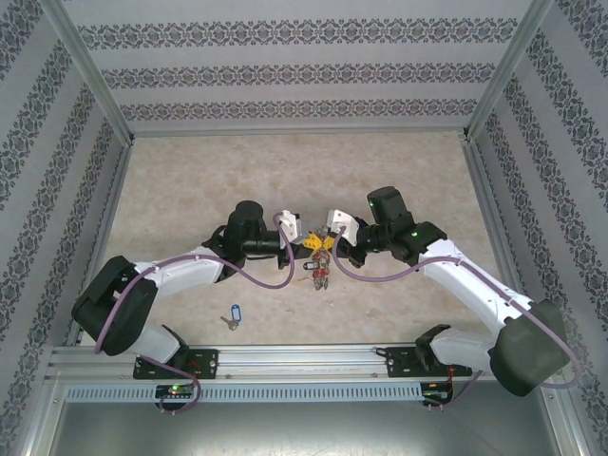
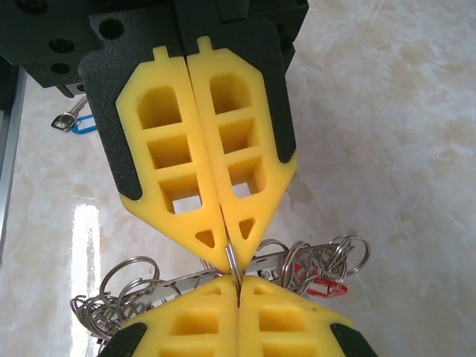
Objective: Put the keys on the keyring
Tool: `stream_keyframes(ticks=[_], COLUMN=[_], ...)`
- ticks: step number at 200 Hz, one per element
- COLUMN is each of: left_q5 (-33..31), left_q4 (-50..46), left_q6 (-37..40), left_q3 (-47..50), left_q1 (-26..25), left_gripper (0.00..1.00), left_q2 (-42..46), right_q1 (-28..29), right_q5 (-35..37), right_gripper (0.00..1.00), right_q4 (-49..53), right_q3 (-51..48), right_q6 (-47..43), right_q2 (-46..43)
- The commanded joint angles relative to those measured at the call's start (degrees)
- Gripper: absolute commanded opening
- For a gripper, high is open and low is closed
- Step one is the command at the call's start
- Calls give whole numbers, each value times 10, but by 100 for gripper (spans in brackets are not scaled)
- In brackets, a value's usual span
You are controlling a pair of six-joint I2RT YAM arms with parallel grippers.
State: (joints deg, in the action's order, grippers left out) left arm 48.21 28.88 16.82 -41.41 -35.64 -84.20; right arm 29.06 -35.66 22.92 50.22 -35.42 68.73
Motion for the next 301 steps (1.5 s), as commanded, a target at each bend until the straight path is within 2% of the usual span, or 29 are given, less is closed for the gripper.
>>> stream_keyframes(ticks=[1,20,48,117,169,177,182,206,230,242,268,301], left_q5=[9,3,-12,-2,13,17,17,5,0,-6,-16,2], left_q4=[-77,-141,-197,-218,-195,-191,-188,-143,-62,-12,51,111], left_q6=[69,107,142,155,136,133,131,107,60,34,2,-38], left_q3=[-36,-53,-70,-90,-91,-92,-92,-78,-49,-29,-5,5], left_q1=[-1,-1,0,0,-1,-1,-1,-1,0,0,0,-1], left_gripper=[12,17,17,16,7,0,0,0,0,0,0,0], left_q2=[26,30,35,24,16,13,12,8,1,-3,-10,-25], right_q1=[14,25,40,64,67,66,66,66,58,44,16,-1], right_q5=[24,44,80,102,87,86,85,82,77,54,9,-14], right_gripper=[0,0,0,0,0,0,0,0,12,14,25,23], right_q4=[49,74,115,135,119,117,115,112,107,92,44,7], right_q3=[38,54,81,110,113,113,113,102,82,64,17,-18], right_q6=[-27,-38,-55,-47,-21,-16,-13,-6,8,25,55,68], right_q2=[-12,-11,-3,11,7,7,8,5,5,3,-9,-17])
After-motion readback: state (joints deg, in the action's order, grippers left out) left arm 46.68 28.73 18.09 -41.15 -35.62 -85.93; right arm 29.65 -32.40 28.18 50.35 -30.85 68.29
